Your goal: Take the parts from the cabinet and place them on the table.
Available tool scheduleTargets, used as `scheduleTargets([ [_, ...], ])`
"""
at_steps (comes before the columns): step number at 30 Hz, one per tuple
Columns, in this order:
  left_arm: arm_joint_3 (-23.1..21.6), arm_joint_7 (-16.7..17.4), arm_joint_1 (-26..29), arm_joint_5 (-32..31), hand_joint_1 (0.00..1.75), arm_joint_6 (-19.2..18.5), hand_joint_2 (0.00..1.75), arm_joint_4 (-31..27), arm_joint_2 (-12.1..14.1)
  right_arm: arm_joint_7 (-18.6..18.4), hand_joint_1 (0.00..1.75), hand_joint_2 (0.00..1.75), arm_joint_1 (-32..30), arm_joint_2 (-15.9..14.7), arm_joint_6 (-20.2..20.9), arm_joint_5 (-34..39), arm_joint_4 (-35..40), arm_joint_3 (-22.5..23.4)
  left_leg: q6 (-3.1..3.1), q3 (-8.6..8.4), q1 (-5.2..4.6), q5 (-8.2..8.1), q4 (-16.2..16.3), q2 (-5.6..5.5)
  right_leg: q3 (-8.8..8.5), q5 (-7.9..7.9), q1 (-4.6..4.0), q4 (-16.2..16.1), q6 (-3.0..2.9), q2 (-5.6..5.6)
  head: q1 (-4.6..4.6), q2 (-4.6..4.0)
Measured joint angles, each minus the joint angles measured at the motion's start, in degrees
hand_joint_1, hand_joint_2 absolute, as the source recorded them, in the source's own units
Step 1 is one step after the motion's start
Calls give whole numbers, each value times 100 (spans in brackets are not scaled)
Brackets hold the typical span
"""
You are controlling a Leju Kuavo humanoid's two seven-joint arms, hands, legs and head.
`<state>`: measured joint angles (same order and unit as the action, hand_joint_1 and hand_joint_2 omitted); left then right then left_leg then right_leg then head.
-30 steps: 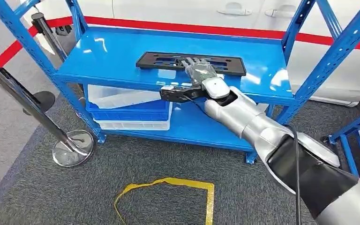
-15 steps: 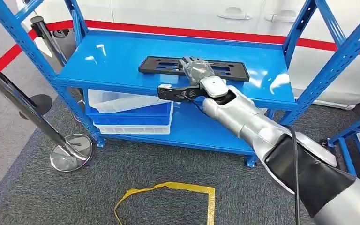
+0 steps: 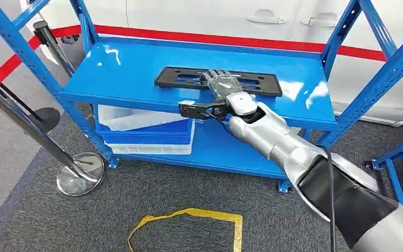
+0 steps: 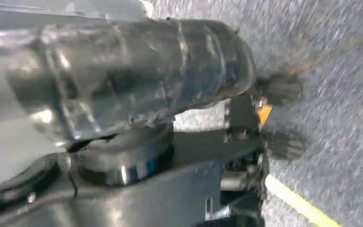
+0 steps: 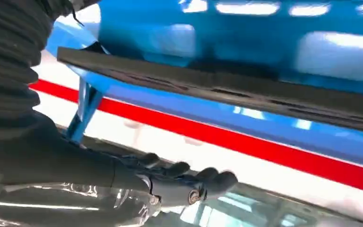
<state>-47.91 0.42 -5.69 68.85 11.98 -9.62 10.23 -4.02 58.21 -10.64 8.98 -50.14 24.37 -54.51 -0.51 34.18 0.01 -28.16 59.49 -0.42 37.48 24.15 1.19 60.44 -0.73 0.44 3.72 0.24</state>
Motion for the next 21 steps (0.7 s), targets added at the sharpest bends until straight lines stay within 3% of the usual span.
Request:
scheduleTargets([
  [1, 0, -4, 0, 0, 0, 0, 0, 0, 2, 0, 0, 175, 6, 0, -2, 0, 0, 0, 36, 55, 8, -83, 170, 13, -29, 9, 4, -19, -26, 5, -34, 0],
  [2, -2, -4, -16, 0, 0, 0, 0, 0, 2, 2, 0, 175, 8, 2, -2, 0, 0, 0, 65, 235, 16, -252, 532, 14, -53, 18, 6, -26, -44, 7, -35, 0],
  [4, -2, -9, -28, 0, 0, 5, 0, 0, 2, 2, 0, 175, -11, 2, -2, 0, -2, 0, 102, 746, 27, -556, 1433, 15, -92, 57, 1, -25, -71, 6, -37, 0],
  [5, -2, -9, -18, -2, 0, 2, 0, 0, 2, 4, 0, 175, -30, 2, 0, 0, -2, 0, 106, 933, 33, -549, 1690, 15, -122, 81, 1, -24, -72, 6, -35, 0],
  [6, -2, -7, -4, -2, 0, 2, 0, 0, 2, 4, 0, 175, -45, 2, 0, 7, -4, 0, 107, 980, 38, -407, 1656, 15, -159, 107, -1, -24, -69, 8, -35, 0],
  [7, -2, -4, 2, 0, 0, 2, 0, 0, 2, 4, 0, 175, -51, 2, 0, 20, -4, 0, 98, 905, 42, -155, 1389, 15, -202, 136, -1, -24, -62, 12, -37, 0],
  [9, -4, 0, -4, -2, 0, 2, 0, 0, 4, 2, 0, 175, -46, 2, -15, 42, -4, 0, 44, 478, 41, 497, 323, 15, -316, 203, -1, -27, -38, 18, -37, 0],
  [11, -7, 7, -9, -7, 0, 9, 0, 2, 11, -7, 0, 175, -42, 2, -48, 66, -13, 0, -10, 288, -23, 478, -21, 7, -336, 225, -22, -57, 13, 26, -46, 0],
  [13, -9, 7, -18, -9, 0, 26, 0, 2, 22, -9, 0, 175, -77, 0, -63, 72, -33, 0, -47, 275, -37, 411, -79, 13, -322, 216, -10, -95, 64, 29, -41, 0],
  [14, -9, 7, -14, -9, 0, 39, 0, 2, 26, -11, 0, 175, -93, 0, -68, 72, -39, 0, -75, 265, -38, 407, -104, 11, -345, 216, -10, -128, 103, 28, -46, 0],
  [15, -11, 9, -3, -9, 0, 52, 0, 4, 35, -15, 0, 175, -102, 0, -74, 74, -42, 0, -118, 176, 30, 440, -212, 19, -352, 256, -31, -124, 145, 21, -33, 0],
  [16, -11, 7, 1, -9, 0, 52, 0, 4, 35, -20, 0, 175, -105, -7, -96, 77, -50, 0, -133, 117, 13, 444, -267, 27, -327, 306, -18, -4, 152, 7, -17, 0],
  [17, -11, 7, -7, -13, 0, 52, 0, 4, 35, -30, 0, 175, -102, -11, -107, 81, -57, 0, -169, 84, 13, 430, -276, 31, -170, 476, -26, 322, 147, 2, -11, 0],
  [19, -11, 15, -28, -18, 0, 55, 0, 4, 35, -41, 0, 175, -157, -9, -109, 87, -59, 0, -227, 55, 3, 388, -260, 32, 330, 806, -23, 1223, 159, 3, -18, 0],
  [20, -13, 26, -31, -24, 0, 59, 0, 4, 35, -48, 0, 175, -208, -15, -111, 90, -68, 0, -242, 44, 2, 364, -250, 28, 553, 858, -21, 1554, 166, 2, -15, 0],
  [21, -13, 41, -25, -31, 0, 61, 0, 4, 39, -57, 0, 175, -255, -24, -116, 92, -81, 0, -239, 27, 2, 337, -236, 12, 647, 766, -18, 1606, 168, 1, -13, 0],
])
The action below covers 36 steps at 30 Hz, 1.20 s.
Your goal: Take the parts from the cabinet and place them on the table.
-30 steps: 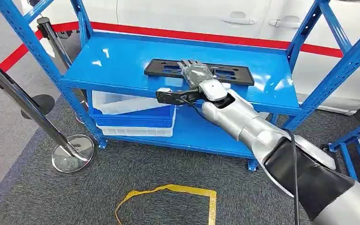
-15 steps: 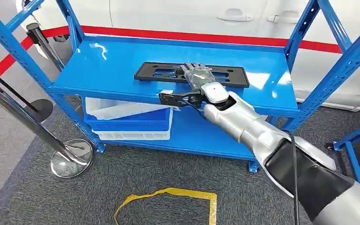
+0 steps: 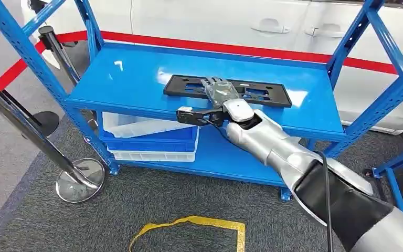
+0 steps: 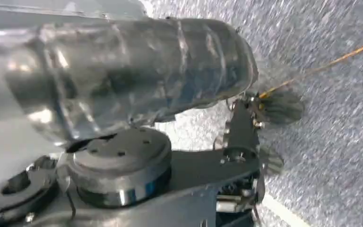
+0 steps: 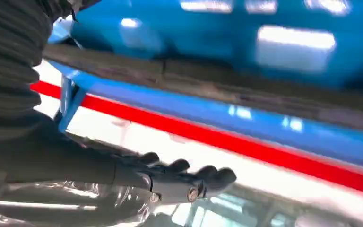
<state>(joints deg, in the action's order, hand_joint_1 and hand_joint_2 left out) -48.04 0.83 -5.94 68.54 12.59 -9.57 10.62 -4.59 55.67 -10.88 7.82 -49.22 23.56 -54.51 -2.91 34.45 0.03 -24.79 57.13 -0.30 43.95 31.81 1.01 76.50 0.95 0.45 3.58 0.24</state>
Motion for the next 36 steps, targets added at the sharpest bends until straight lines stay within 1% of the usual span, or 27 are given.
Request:
scheduleTargets([
  [1, 0, 3, 7, 0, 0, 0, 0, 0, 2, -2, 0, 175, -24, -9, -2, 4, -13, 0, 7, -24, 1, -29, 19, -15, -43, -205, 7, -203, -2, -2, 7, 0],
  [3, -11, 16, 17, 0, 0, 0, 0, 0, 2, -4, 0, 175, -13, -15, -11, 4, -20, 0, 48, -74, 2, -120, 88, -30, -408, -788, 9, -1124, -23, -16, 7, 0],
  [4, -26, 16, 17, 0, 0, 0, 0, 0, 2, -4, 0, 175, -12, -20, -17, 4, -24, 0, 80, -73, 2, -185, 145, -32, -554, -888, 4, -1522, -48, -23, 2, 0],
  [5, -33, 18, 4, 0, 0, 0, 0, 0, 7, -4, 0, 175, -6, -18, -24, 4, -24, 0, 124, -32, -41, -223, 211, -40, -654, -810, -22, -1599, -54, -19, -11, 0],
  [8, -52, 31, 1, 4, 0, 2, 0, 2, 15, -4, 0, 175, -63, -20, -26, 11, -35, 0, 183, -30, -17, -220, 172, -36, -618, -781, -49, -1597, -122, -3, -6, 0],
  [10, -61, 35, 20, 15, 0, 2, 0, 2, 22, -22, 0, 175, -61, -29, -31, 13, -48, 4, 257, 2, -8, -319, 278, -11, -688, -790, 6, -1673, -191, 5, -11, 0],
  [11, -63, 35, 12, 15, 0, 0, 0, 2, 26, -22, 0, 175, -60, -29, -33, 15, -48, 6, 294, 120, 0, -450, 527, 1, -708, -780, 13, -1681, -214, 4, -39, 0],
  [13, -68, 33, -5, 13, 0, 7, 0, 2, 37, -20, 0, 175, -93, -29, -39, 31, -50, 4, 346, 573, 28, -788, 1384, 0, -742, -752, 7, -1682, -250, 6, -37, 0],
  [14, -70, 33, 0, 6, 0, 0, 0, 2, 42, -20, 0, 175, -128, -29, -48, 39, -55, 4, 363, 807, 35, -884, 1770, 1, -765, -730, 5, -1682, -251, 5, -30, 0],
  [15, -74, 33, 9, -2, 0, -2, 0, 2, 42, -20, 0, 175, -168, -29, -57, 50, -68, 4, 373, 933, 41, -832, 1917, 1, -794, -710, 5, -1681, -249, 6, -33, 0],
  [16, -77, 33, 19, -4, 0, -2, 0, 2, 42, -20, 0, 175, -200, -29, -63, 57, -74, 4, 373, 914, 47, -647, 1782, 1, -829, -685, 6, -1681, -245, 7, -33, 0],
  [17, -79, 33, 22, -6, 0, -4, 0, 2, 46, -20, 0, 175, -216, -31, -70, 68, -81, 4, 363, 769, 49, -357, 1395, 1, -868, -660, 8, -1681, -238, 13, -33, 0],
  [19, -79, 33, 18, -13, 0, -9, 0, 2, 63, -20, 0, 175, -213, -31, -87, 77, -83, 9, 296, 305, 47, 199, 311, 1, -949, -609, 8, -1687, -208, 22, -30, 0],
  [20, -81, 31, 7, -17, 0, -9, 0, 4, 79, -20, 0, 175, -207, -31, -96, 85, -85, 15, 273, 191, 13, 78, 209, -3, -950, -598, -14, -1698, -183, 26, -32, 0],
  [21, -81, 31, -3, -20, 0, -9, 0, 4, 92, -20, 0, 175, -213, -33, -105, 90, -92, 20, 242, 179, -10, 62, 97, -11, -933, -599, -4, -1698, -153, 38, -31, 0],
  [23, -83, 31, 1, -20, 0, -9, 0, 4, 114, -20, 0, 175, -257, -44, -129, 105, -105, 22, 197, 192, -30, 40, 127, -4, -944, -602, 11, -1743, -89, 37, -33, 0],
  [24, -83, 33, 0, -22, 0, -2, 0, 7, 122, -20, 0, 175, -261, -53, -138, 109, -107, 24, 163, 145, -25, 57, 59, -4, -981, -596, -2, -1771, -50, 39, -35, 0],
  [25, -83, 40, 13, -30, 0, -2, 0, 7, 125, -24, 0, 175, -279, -83, -159, 109, -111, 35, 127, 48, 41, 92, -51, 15, -975, -553, 9, -1722, -26, 17, -18, 0],
  [26, -83, 44, 8, -35, 0, -2, 0, 7, 125, -31, 0, 175, -276, -99, -194, 109, -118, 37, 94, -5, 29, 88, -93, 15, -904, -458, -4, -1539, -21, 6, -11, 0],
  [27, -83, 57, -5, -37, 0, -2, 0, 7, 127, -37, 0, 175, -277, -103, -221, 109, -120, 39, 68, -20, 23, 79, -93, 17, -712, -276, -9, -1165, -23, 8, -9, 0],
  [29, -83, 72, -14, -46, 0, -2, 0, 7, 127, -42, 0, 175, -350, -129, -238, 109, -131, 42, 28, -36, 14, 33, -68, 13, -173, 40, -5, -235, -1, 6, -9, 0],
  [30, -83, 75, -7, -57, 0, -2, 0, 7, 127, -48, 0, 175, -400, -149, -240, 109, -144, 42, 27, -45, 14, 5, -50, 2, 1, 32, -5, -11, 4, 5, -9, 0],
  [31, -83, 77, -1, -59, 0, -2, 0, 7, 127, -50, 0, 175, -430, -160, -243, 109, -155, 42, 32, -60, 15, -26, -22, -12, 26, -116, 0, -83, 8, 4, -4, 0],
  [32, -85, 81, 10, -61, 0, -2, 0, 7, 127, -55, 0, 175, -436, -175, -243, 109, -166, 42, 43, -80, 16, -70, 10, -18, -68, -365, 8, -378, 7, 1, -9, 0],
  [34, -85, 81, 13, -68, 0, -2, 0, 7, 127, -55, 0, 175, -425, -192, -251, 109, -168, 46, 89, -127, 16, -192, 116, -27, -495, -952, 11, -1376, -10, -20, -9, 0],
  [35, -85, 79, 13, -68, 0, -2, 0, 9, 131, -57, 0, 175, -423, -199, -262, 109, -173, 46, 127, -87, 1, -240, 153, -24, -561, -812, 3, -1453, -43, -25, -22, 0],
  [36, -85, 79, -5, -68, 0, -2, 0, 9, 140, -57, 0, 175, -417, -203, -264, 107, -173, 48, 162, -52, -26, -275, 243, -29, -594, -802, -15, -1591, -70, -2, -26, 0],
])
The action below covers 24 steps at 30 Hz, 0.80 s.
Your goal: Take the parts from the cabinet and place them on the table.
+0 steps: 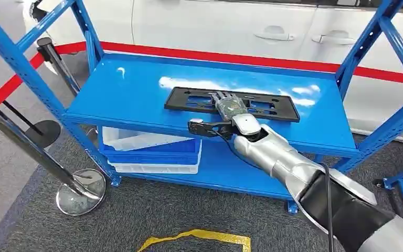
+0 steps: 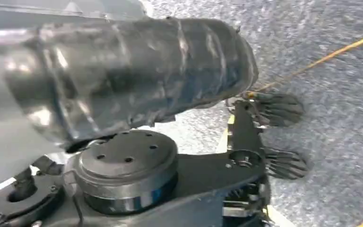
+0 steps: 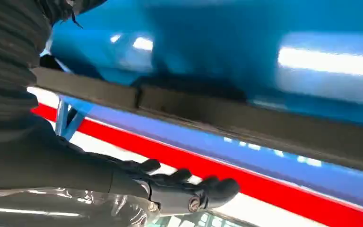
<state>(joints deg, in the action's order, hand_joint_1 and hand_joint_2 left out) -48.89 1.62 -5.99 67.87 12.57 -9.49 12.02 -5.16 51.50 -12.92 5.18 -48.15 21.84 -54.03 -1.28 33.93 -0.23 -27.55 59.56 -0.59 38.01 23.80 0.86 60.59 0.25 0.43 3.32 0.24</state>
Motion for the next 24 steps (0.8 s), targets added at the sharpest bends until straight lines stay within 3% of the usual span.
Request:
scheduleTargets([
  [2, -4, -4, 3, -2, 0, 0, 0, 0, 0, -18, 0, 175, -23, -17, -7, -11, -9, 2, 36, -5, 20, 1, -70, -2, 3, 28, -30, 30, -55, 5, 7, 0],
  [5, -7, -24, 9, -2, 0, 0, 0, 0, 11, -43, 0, 175, 35, -33, -4, -37, -9, 4, 125, 8, 34, -147, 93, 19, -100, 33, 22, -66, -143, 13, -8, 0],
  [8, -9, -55, 2, -2, 0, -2, 0, 0, 13, -59, 0, 175, 92, -52, 42, -63, -9, 7, 209, 666, 66, -629, 1333, 29, -160, 80, 16, -74, -194, 13, -26, 0],
  [9, -9, -61, 7, -2, 0, -9, 0, 0, 11, -59, 0, 175, 86, -57, 59, -72, -9, 7, 218, 871, 69, -672, 1644, 30, -186, 103, 10, -73, -197, 17, -17, 0],
  [10, -11, -61, 15, -2, 0, -9, 0, 0, 7, -65, 0, 175, 83, -61, 68, -79, -11, 7, 215, 948, 69, -552, 1669, 29, -221, 126, 7, -73, -195, 20, -22, 0],
  [11, -11, -63, 19, 2, 0, -11, 0, 0, 4, -66, 0, 175, 87, -66, 68, -81, -9, 7, 198, 880, 68, -297, 1407, 29, -261, 151, 1, -73, -192, 25, -20, 0],
  [12, -11, -63, 19, 0, 0, -11, 0, 0, 4, -66, 0, 175, 103, -68, 68, -92, -9, 7, 163, 694, 66, 29, 936, 29, -310, 179, -9, -74, -190, 28, -20, 0],
  [13, -11, -63, 19, 2, 0, -11, 0, 0, 7, -66, 0, 175, 106, -70, 68, -94, -9, 7, 154, 654, 65, 89, 837, 29, -318, 184, -11, -74, -188, 29, -22, 0],
  [14, -11, -63, 16, 0, 0, -7, 0, 2, 24, -68, 0, 175, 140, -74, 70, -120, -9, 7, 39, 329, 16, 439, 7, 29, -381, 226, -7, -95, -180, 32, -17, 0],
  [16, -15, -39, 2, 0, 0, 2, 0, 9, 39, -68, 0, 175, 174, -90, 92, -131, -7, 7, -41, 229, -26, 347, -122, 32, -349, 221, -14, -105, -124, 44, -20, 0],
  [18, -20, -6, 3, 0, 0, 9, 0, 9, 50, -68, 0, 175, 170, -114, 94, -133, -4, 7, -78, 241, -39, 331, -135, 28, -359, 216, 1, -158, -59, 39, -15, 0],
  [19, -22, -2, 10, -2, 0, 20, 0, 9, 57, -70, 0, 175, 188, -135, 94, -136, 4, 7, -106, 145, -5, 368, -267, 35, -386, 235, -41, -188, -16, 49, -18, 0],
  [20, -28, 2, 25, -2, 0, 17, 0, 9, 55, -77, 0, 175, 194, -173, 96, -138, 11, 7, -116, 58, 23, 395, -361, 49, -364, 288, -27, -67, -5, 18, 26, 0],
  [21, -31, 2, 18, -2, 0, 17, 0, 9, 55, -74, 0, 175, 224, -175, 103, -138, 17, 7, -157, 19, 38, 387, -393, 55, -218, 457, -31, 244, -4, 13, 33, 0],
  [23, -35, 2, -5, -2, 0, 17, 0, 9, 55, -72, 0, 175, 223, -197, 120, -138, 18, 7, -175, -11, 37, 345, -371, 55, 261, 782, -24, 1121, 13, 11, 26, 0],
  [24, -37, 4, -4, -2, 0, 15, 0, 9, 52, -72, 0, 175, 201, -208, 127, -138, 17, 7, -176, -19, 37, 318, -353, 46, 479, 848, -19, 1447, 28, 10, 31, 0],
])
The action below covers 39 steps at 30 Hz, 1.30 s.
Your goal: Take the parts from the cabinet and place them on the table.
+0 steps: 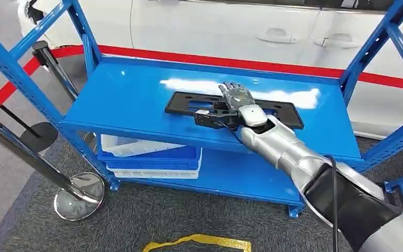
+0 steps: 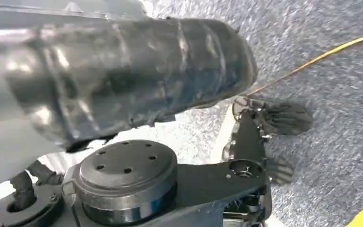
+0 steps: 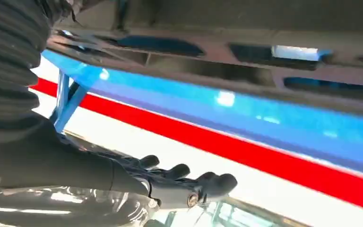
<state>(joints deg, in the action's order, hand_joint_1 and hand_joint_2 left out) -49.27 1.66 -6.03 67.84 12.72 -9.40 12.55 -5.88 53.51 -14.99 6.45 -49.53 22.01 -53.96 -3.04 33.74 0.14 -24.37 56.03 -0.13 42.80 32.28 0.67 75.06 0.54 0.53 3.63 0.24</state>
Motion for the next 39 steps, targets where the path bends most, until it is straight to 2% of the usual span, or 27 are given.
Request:
scheduleTargets([
  [1, -2, 0, 7, 0, 0, 0, 0, 0, -2, 0, 0, 175, -12, -11, 2, 0, 0, 0, 4, -11, 3, -34, 31, -7, 116, -67, 6, 97, 11, -2, -2, 0],
  [2, -7, 7, 13, 0, 0, 0, 0, 0, -2, 0, 0, 175, -11, -15, 0, 0, 2, 0, 22, -29, 9, -82, 72, -17, 80, -277, 19, -91, 24, -7, 2, 0],
  [4, -11, 9, 18, 0, 0, 0, 0, 0, -17, 0, 0, 175, 4, -33, 0, 0, 11, 0, 77, -76, 35, -219, 210, -28, -313, -879, 58, -1023, 58, -22, -2, 0],
  [5, -11, 11, 15, 0, 0, 0, 0, 0, -20, 0, 161, 175, 2, -42, -2, 0, 11, 0, 113, -71, 43, -297, 291, -28, -447, -883, 63, -1312, 64, -26, -7, 0],
  [6, -11, 26, -2, 0, 0, 4, 0, 2, -6, -2, 175, 175, 18, -41, -2, -2, 13, 0, 167, -16, -3, -351, 379, -49, -513, -797, 37, -1368, 61, -17, 7, 0],
  [7, -15, 35, -3, 0, 0, 6, 0, 2, -7, -15, 175, 175, 21, -46, 4, -2, 15, 0, 188, 10, -2, -352, 367, -55, -485, -783, 31, -1330, -30, 0, 7, 0],
  [9, -24, 52, 12, 2, 0, 13, 0, 2, -11, -26, 175, 175, 24, -52, 68, 9, 22, 2, 206, -18, 2, -360, 353, -38, -468, -766, 17, -1343, -80, 16, -13, 0],
  [10, -31, 57, 17, 7, 0, 20, 0, 2, -9, -26, 175, 175, 31, -52, 105, 13, 28, 4, 194, -20, -2, -365, 348, -38, -475, -780, 24, -1352, -95, 16, -15, 0],
  [15, -57, -11, 8, 48, 0, -2, 0, 2, 9, -28, 175, 175, 21, -48, 444, 112, 28, 11, 191, -50, -5, -365, 301, -39, -474, -770, 50, -1360, -113, 24, -20, 0],
  [18, -57, -79, -1, 109, 0, -20, 0, 2, 20, -35, 175, 175, 0, -31, 516, 149, 28, 13, 185, -27, -10, -369, 299, -39, -474, -768, 48, -1360, -112, 26, -18, 0],
  [22, -57, -85, 2, 238, 0, -70, 0, 2, 30, 94, 175, 175, 9, -13, 489, 155, 74, 26, 153, -8, -14, -371, 299, -38, -480, -772, 48, -1368, -106, 16, -15, 0],
  [23, -57, -85, 2, 240, 0, -81, 0, 2, 42, 144, 175, 175, 22, 0, 474, 155, 90, 28, 124, -15, -20, -352, 281, -38, -504, -792, 45, -1410, -94, 17, -15, 0],
  [24, -57, -85, 1, 256, 0, -90, 0, 2, 54, 203, 175, 175, 30, 9, 461, 142, 118, 28, 85, -77, -13, -296, 149, -33, -561, -823, 9, -1485, -66, 25, -17, 0],
  [25, -57, -83, 6, 260, 0, -98, 0, 2, 48, 277, 175, 175, 16, 11, 446, 136, 147, 28, 133, -256, 99, -182, -49, -1, -558, -805, 0, -1448, -65, 13, -4, 0],
  [26, -57, -85, -4, 273, 0, -118, 0, 0, 46, 369, 175, 175, 37, 31, 404, 131, 173, 28, 126, -322, 101, -138, -170, -11, -501, -689, -16, -1305, -29, 4, 26, 0],
  [28, -57, -114, -23, 273, 0, -136, 0, 2, 46, 490, 175, 175, 67, 92, 308, 131, 245, 28, 132, -329, 142, -114, -194, 9, -135, -305, 27, -527, 48, 1, 61, 0],
  [29, -57, -120, -27, 273, 0, -136, 0, 2, 42, 540, 175, 175, 67, 133, 244, 131, 286, 28, 141, -333, 161, -128, -189, 18, 38, -179, 63, -178, 90, -3, 63, 0],
  [30, -57, -133, -28, 273, 0, -138, 0, 2, 35, 588, 175, 175, 67, 160, 177, 127, 330, 26, 161, -338, 192, -143, -174, 10, 138, -166, 105, 2, 132, -7, 59, 0],
  [31, -57, -147, -25, 273, 0, -144, 0, 2, 20, 625, 175, 175, 67, 186, 80, 103, 385, 22, 194, -341, 234, -165, -152, -8, 115, -280, 146, -71, 182, -17, 66, 0],
  [32, -57, -155, -19, 273, 0, -147, 0, 2, 11, 649, 175, 175, 82, 212, -31, 79, 448, 20, 253, -345, 290, -205, -102, -28, -35, -509, 190, -387, 238, -32, 61, 0],
  [33, -57, -166, -18, 273, 0, -149, 0, 2, 4, 649, 175, 175, 127, 243, -118, 63, 525, 17, 339, -348, 351, -276, -16, -51, -294, -803, 247, -904, 311, -46, 66, 0],
  [34, -57, -173, -20, 273, 0, -151, 0, 2, 4, 649, 175, 175, 182, 265, -166, 48, 571, 15, 425, -332, 392, -365, 96, -62, -467, -927, 306, -1337, 386, -53, 72, 0],
  [35, -57, -181, -23, 273, 0, -151, 0, 11, 43, 658, 175, 175, 228, 313, -212, 24, 603, 9, 520, -234, 347, -428, 171, -87, -500, -736, 243, -1261, 418, -14, 107, 0],
  [36, -57, -186, -22, 273, 0, -147, 175, 11, 41, 673, 175, 175, 274, 328, -269, 15, 660, 4, 555, -199, 355, -458, 299, -92, -474, -721, 229, -1278, 218, 21, 116, 2],
  [37, -59, -199, -25, 273, 0, -153, 175, 11, 24, 699, 175, 175, 263, 350, -362, -32, 730, -7, 580, -215, 357, -441, 257, -95, -441, -703, 224, -1250, 121, 10, 55, 0],
  [39, -61, -284, 17, 256, 0, -208, 175, 11, 9, 702, 175, 175, 286, 376, -788, -305, 888, -44, 623, -184, 373, -415, 206, -97, -412, -705, 206, -1221, 18, 0, 59, 0],
])
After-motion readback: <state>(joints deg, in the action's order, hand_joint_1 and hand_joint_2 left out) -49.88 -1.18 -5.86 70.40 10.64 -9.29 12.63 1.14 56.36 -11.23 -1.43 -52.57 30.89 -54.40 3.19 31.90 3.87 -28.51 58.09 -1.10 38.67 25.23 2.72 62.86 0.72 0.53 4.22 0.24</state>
